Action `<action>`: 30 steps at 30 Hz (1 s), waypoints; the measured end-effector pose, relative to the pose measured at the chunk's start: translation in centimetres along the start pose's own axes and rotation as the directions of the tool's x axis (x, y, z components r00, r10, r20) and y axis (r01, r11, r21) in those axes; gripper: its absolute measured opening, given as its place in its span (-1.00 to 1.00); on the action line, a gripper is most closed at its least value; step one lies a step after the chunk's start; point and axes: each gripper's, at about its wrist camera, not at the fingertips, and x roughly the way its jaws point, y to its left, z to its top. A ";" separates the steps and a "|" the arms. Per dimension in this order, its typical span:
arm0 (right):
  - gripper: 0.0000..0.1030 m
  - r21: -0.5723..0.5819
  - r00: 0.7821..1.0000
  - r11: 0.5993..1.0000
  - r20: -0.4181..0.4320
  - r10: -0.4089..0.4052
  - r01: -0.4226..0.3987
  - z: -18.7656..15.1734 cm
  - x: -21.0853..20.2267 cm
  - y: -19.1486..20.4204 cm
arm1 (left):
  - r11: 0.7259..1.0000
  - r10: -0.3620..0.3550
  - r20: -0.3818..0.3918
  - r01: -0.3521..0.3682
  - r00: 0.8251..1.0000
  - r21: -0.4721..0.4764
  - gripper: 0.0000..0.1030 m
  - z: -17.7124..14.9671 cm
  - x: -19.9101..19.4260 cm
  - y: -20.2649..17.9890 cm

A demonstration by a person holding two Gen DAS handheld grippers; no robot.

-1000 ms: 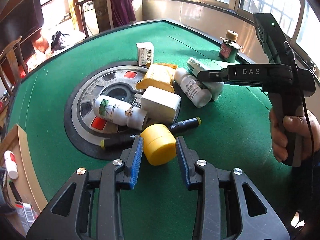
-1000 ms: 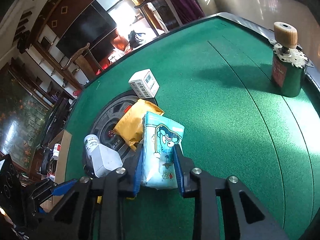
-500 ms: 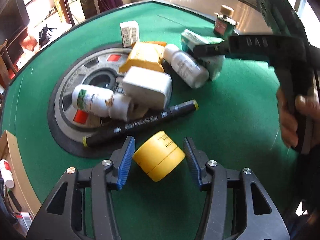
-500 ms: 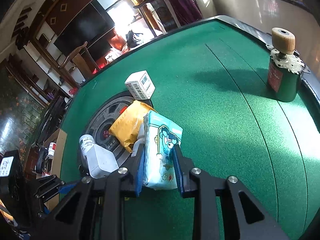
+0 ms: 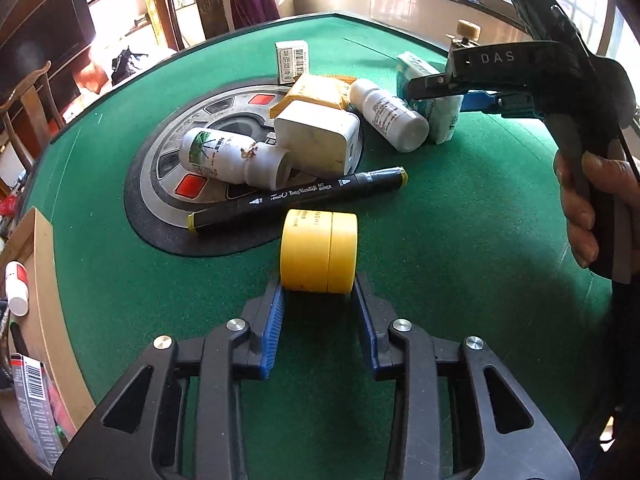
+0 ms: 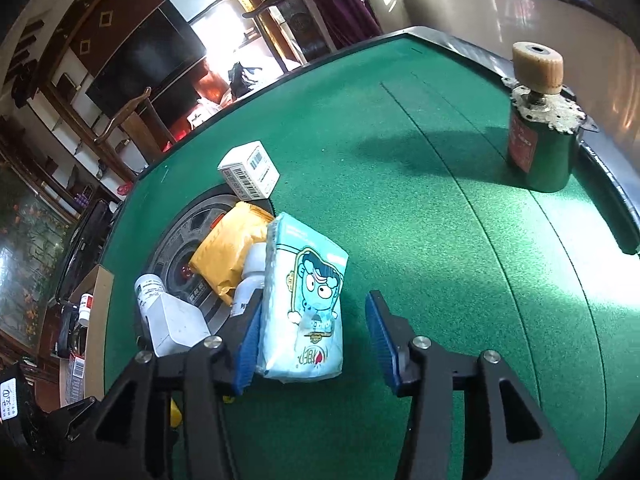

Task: Organize objects
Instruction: 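Grasp the yellow tape roll with the left gripper while the right grasps the blue tissue pack, then carry the tape roll and tissue pack into the cardboard box and lower them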

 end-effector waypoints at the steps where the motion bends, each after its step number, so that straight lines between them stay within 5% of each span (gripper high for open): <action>1: -0.13 0.001 1.000 1.000 0.005 -0.018 0.018 0.0 -0.1 -0.1 | 1.000 -0.001 0.001 0.001 1.000 -0.004 -0.38 0.1 -0.1 -0.1; 8: -0.13 -0.017 0.998 0.998 0.000 -0.061 0.061 -0.2 1.0 -0.1 | 0.998 -0.014 0.011 0.015 1.000 -0.062 -0.38 0.7 -0.3 1.0; 9: -0.29 -0.035 0.999 0.998 -0.007 -0.049 0.049 -0.2 1.2 0.3 | 0.997 -0.011 0.014 0.012 1.000 -0.076 -0.38 0.8 -0.3 1.1; 10: -0.78 -0.049 0.999 0.998 -0.010 -0.050 0.049 -0.3 1.2 0.5 | 0.996 -0.007 0.013 0.008 1.000 -0.092 -0.38 1.0 -0.1 1.2; 18: -0.78 -0.111 0.997 0.993 0.069 -0.036 0.044 -0.4 -1.2 1.9 | 0.987 -0.007 0.028 0.012 1.000 -0.163 -0.40 0.9 0.5 2.0; 30: -0.78 -0.191 0.985 0.976 0.109 0.131 -0.108 -1.6 -3.4 5.6 | 0.976 -0.023 0.141 0.052 0.990 -0.209 -0.40 0.7 -3.5 3.8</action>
